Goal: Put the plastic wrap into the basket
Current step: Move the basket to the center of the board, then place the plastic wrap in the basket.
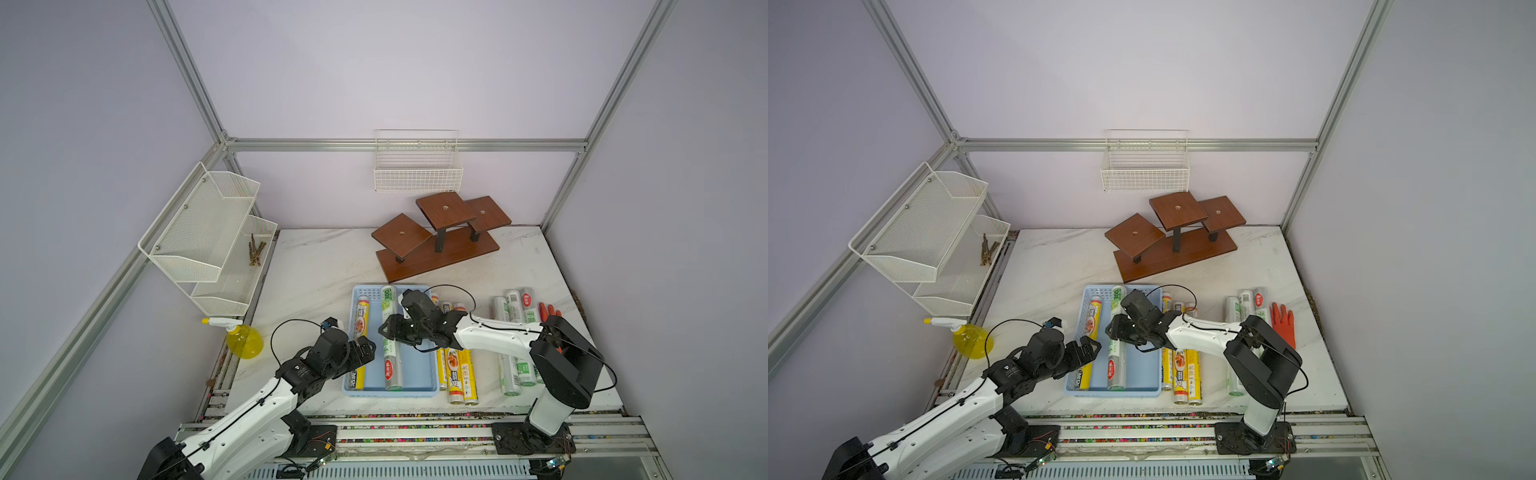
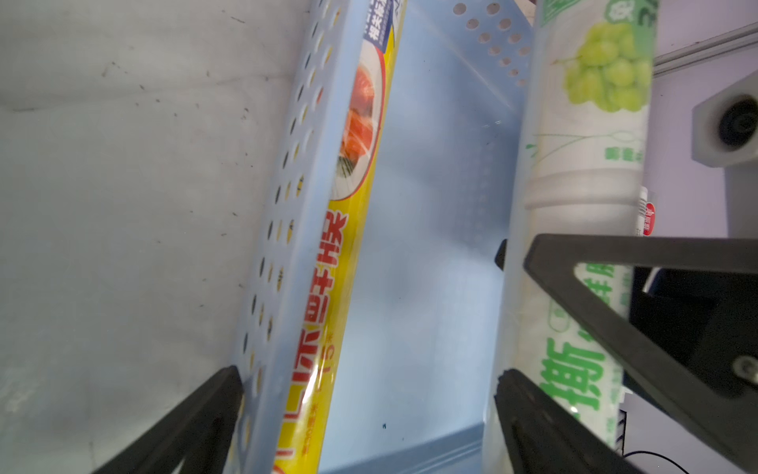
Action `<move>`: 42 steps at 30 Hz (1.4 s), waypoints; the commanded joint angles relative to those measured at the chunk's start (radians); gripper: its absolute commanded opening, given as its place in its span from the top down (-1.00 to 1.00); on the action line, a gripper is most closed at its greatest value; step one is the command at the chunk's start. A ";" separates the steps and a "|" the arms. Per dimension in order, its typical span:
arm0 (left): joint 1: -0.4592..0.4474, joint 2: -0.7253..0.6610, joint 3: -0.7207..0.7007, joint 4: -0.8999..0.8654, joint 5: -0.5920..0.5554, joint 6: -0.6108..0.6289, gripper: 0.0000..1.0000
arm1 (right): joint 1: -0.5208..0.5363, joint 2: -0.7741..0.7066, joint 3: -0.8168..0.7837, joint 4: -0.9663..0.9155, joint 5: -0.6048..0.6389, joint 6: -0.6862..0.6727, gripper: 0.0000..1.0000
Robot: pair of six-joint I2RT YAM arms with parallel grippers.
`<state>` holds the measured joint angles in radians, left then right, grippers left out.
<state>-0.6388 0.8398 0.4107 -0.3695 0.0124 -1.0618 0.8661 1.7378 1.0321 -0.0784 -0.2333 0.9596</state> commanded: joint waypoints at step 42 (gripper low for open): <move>-0.055 -0.045 0.238 -0.144 -0.180 0.148 -1.00 | 0.018 0.131 0.005 0.237 -0.058 0.111 -0.17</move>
<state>-0.6899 0.8089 0.6121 -0.5392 -0.1711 -0.9447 0.8772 1.8919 1.0344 0.1120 -0.2783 1.0767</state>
